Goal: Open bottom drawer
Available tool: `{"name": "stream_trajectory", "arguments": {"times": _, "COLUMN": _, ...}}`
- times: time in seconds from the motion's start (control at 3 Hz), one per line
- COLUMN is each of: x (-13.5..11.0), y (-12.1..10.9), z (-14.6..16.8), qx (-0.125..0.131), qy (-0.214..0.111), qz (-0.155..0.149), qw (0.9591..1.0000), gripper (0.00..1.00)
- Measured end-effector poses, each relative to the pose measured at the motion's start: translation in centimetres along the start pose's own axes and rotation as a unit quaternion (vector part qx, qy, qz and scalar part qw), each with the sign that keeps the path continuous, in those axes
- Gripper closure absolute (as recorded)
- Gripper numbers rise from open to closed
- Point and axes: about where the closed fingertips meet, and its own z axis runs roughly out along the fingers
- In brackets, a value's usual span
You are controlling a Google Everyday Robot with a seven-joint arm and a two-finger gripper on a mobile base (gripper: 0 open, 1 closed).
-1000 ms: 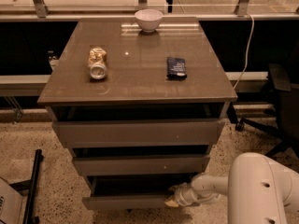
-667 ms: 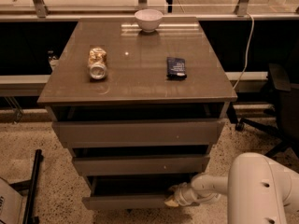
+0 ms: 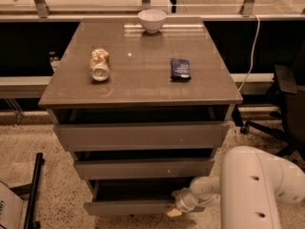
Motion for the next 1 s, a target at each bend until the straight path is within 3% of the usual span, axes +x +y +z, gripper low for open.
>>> {"name": "stream_trajectory", "arguments": {"times": 0.33, "x": 1.7, "y": 2.5, "z": 0.0, "qx": -0.029, "qy": 0.045, "qz": -0.037, "qw": 0.9979, "gripper": 0.00}}
{"name": "stream_trajectory", "arguments": {"times": 0.67, "x": 3.3, "y": 4.1, "z": 0.2, "qx": -0.051, "qy": 0.064, "qz": -0.052, "qw": 0.9954, "gripper": 0.15}}
{"name": "stream_trajectory", "arguments": {"times": 1.0, "x": 3.3, "y": 4.1, "z": 0.0, "qx": -0.051, "qy": 0.064, "qz": -0.052, "qw": 0.9953, "gripper": 0.38}}
